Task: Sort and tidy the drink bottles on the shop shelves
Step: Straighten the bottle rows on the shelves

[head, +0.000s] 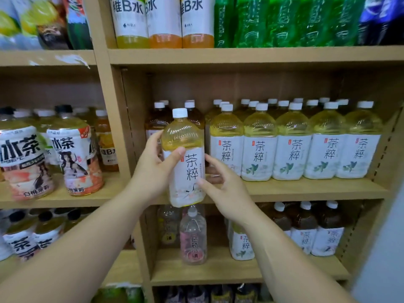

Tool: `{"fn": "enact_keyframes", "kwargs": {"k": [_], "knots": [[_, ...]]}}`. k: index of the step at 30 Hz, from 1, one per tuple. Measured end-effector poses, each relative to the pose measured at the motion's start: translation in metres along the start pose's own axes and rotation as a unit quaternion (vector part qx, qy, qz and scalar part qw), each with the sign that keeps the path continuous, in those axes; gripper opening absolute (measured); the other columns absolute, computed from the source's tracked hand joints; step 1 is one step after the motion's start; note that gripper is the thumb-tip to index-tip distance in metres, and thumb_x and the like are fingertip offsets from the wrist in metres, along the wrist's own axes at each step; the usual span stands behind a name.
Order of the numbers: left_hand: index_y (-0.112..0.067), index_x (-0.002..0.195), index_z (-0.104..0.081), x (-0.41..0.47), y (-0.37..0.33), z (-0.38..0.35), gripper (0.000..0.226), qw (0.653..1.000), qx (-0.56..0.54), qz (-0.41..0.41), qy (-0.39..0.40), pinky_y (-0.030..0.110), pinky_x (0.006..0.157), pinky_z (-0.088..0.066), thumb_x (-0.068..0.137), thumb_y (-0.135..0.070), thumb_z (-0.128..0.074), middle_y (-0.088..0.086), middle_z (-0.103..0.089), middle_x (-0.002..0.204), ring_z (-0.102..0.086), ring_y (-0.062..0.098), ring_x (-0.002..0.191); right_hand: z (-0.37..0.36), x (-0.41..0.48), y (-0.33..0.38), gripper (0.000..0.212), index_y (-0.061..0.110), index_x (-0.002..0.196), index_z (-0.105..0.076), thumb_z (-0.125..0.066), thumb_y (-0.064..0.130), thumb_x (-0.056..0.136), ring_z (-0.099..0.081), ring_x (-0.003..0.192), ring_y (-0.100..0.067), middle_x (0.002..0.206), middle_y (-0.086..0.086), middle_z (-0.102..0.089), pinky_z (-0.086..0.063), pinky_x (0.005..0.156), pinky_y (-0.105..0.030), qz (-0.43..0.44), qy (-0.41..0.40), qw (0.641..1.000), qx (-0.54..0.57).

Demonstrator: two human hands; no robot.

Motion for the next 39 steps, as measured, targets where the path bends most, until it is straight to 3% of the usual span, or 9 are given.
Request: {"fn": "enact_keyframes", "kwargs": {"k": [9, 12, 16, 20, 25, 27, 29, 33, 39], "knots": [[-0.049, 0.135, -0.044, 0.016, 0.014, 0.004, 0.049, 0.999, 0.04, 0.011, 0.008, 0.019, 0.082, -0.054, 0.095, -0.034, -0.068, -0.023, -0.066, 0.12, -0.064, -0.009, 0.106, 0.017, 0.0, -0.054, 0.048, 0.038, 0.141, -0.057, -0.066, 0.02, 0.097, -0.06, 0.122, -0.001, 0.135, 0.013, -0.063, -0.047, 0.111, -0.038, -0.048, 0.048, 0.994, -0.091], [-0.046, 0.138, -0.043, 0.012, 0.029, 0.002, 0.055, 0.997, 0.065, 0.035, 0.037, 0.023, 0.086, -0.056, 0.092, -0.039, -0.071, -0.022, -0.067, 0.122, -0.065, -0.005, 0.108, 0.015, -0.002, -0.064, 0.043, 0.035, 0.138, -0.06, -0.064, 0.022, 0.098, -0.057, 0.126, 0.0, 0.136, 0.014, -0.063, -0.045, 0.113, -0.036, -0.048, 0.056, 0.992, -0.106], [-0.035, 0.134, -0.05, 0.009, 0.04, 0.002, 0.049, 0.995, 0.076, 0.06, 0.039, 0.026, 0.085, -0.058, 0.091, -0.04, -0.071, -0.018, -0.067, 0.123, -0.067, 0.0, 0.107, 0.019, -0.002, -0.063, 0.036, 0.031, 0.135, -0.064, -0.063, 0.021, 0.1, -0.058, 0.124, -0.003, 0.133, 0.015, -0.064, -0.051, 0.106, -0.038, -0.054, 0.039, 0.995, -0.077], [-0.035, 0.129, -0.048, 0.007, 0.039, -0.006, 0.04, 0.994, 0.078, 0.055, 0.045, 0.016, 0.077, -0.056, 0.095, -0.036, -0.068, -0.021, -0.066, 0.117, -0.066, -0.01, 0.098, 0.023, 0.001, -0.061, 0.036, 0.024, 0.139, -0.062, -0.058, 0.018, 0.103, -0.059, 0.123, -0.008, 0.135, 0.009, -0.062, -0.062, 0.086, -0.034, -0.079, 0.052, 0.995, -0.02], [-0.034, 0.133, -0.048, 0.018, 0.044, -0.017, 0.045, 0.993, 0.089, 0.06, 0.054, 0.041, 0.096, -0.057, 0.094, -0.039, -0.069, -0.016, -0.066, 0.124, -0.065, 0.006, 0.113, 0.026, 0.009, -0.053, 0.032, 0.036, 0.129, -0.063, -0.06, 0.019, 0.103, -0.061, 0.12, -0.016, 0.13, 0.003, -0.064, -0.063, 0.073, -0.032, -0.1, 0.071, 0.992, 0.035], [-0.032, 0.134, -0.047, 0.022, 0.043, -0.02, 0.045, 0.991, 0.097, 0.071, 0.054, 0.043, 0.097, -0.056, 0.095, -0.038, -0.068, -0.014, -0.065, 0.125, -0.064, 0.009, 0.115, 0.03, 0.013, -0.049, 0.03, 0.045, 0.122, -0.063, -0.062, 0.023, 0.101, -0.063, 0.115, -0.017, 0.126, 0.005, -0.065, -0.063, 0.075, -0.034, -0.09, 0.057, 0.994, 0.019], [-0.033, 0.133, -0.046, 0.025, 0.045, -0.023, 0.044, 0.99, 0.099, 0.084, 0.054, 0.042, 0.096, -0.057, 0.095, -0.038, -0.068, -0.012, -0.064, 0.127, -0.064, 0.01, 0.114, 0.042, 0.017, -0.046, 0.025, 0.044, 0.117, -0.066, -0.065, 0.028, 0.099, -0.066, 0.103, -0.014, 0.114, 0.011, -0.068, -0.061, 0.08, -0.039, -0.063, -0.015, 0.998, -0.013], [-0.031, 0.133, -0.047, 0.032, 0.046, -0.028, 0.046, 0.99, 0.093, 0.093, 0.057, 0.039, 0.092, -0.058, 0.094, -0.039, -0.069, -0.011, -0.066, 0.126, -0.066, 0.011, 0.113, 0.074, 0.016, -0.051, 0.025, 0.03, 0.122, -0.068, -0.067, 0.026, 0.097, -0.06, 0.088, -0.007, 0.102, 0.013, -0.066, -0.05, 0.08, -0.028, -0.053, -0.136, 0.987, -0.074], [-0.036, 0.134, -0.046, 0.038, 0.055, -0.037, 0.046, 0.99, 0.081, 0.093, 0.067, 0.047, 0.099, -0.055, 0.094, -0.043, -0.068, -0.014, -0.066, 0.128, -0.064, 0.012, 0.116, 0.087, 0.007, -0.063, 0.032, 0.031, 0.126, -0.068, -0.064, 0.016, 0.098, -0.061, 0.103, -0.003, 0.113, 0.011, -0.068, -0.048, 0.092, -0.027, -0.079, -0.079, 0.987, -0.113]]}}
Point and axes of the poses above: each hand's wrist, its own x-axis towards the middle knuckle, its own z-axis out of the back of the hand, y = z × x, the point moved 8 cm from there along x, towards the middle knuckle
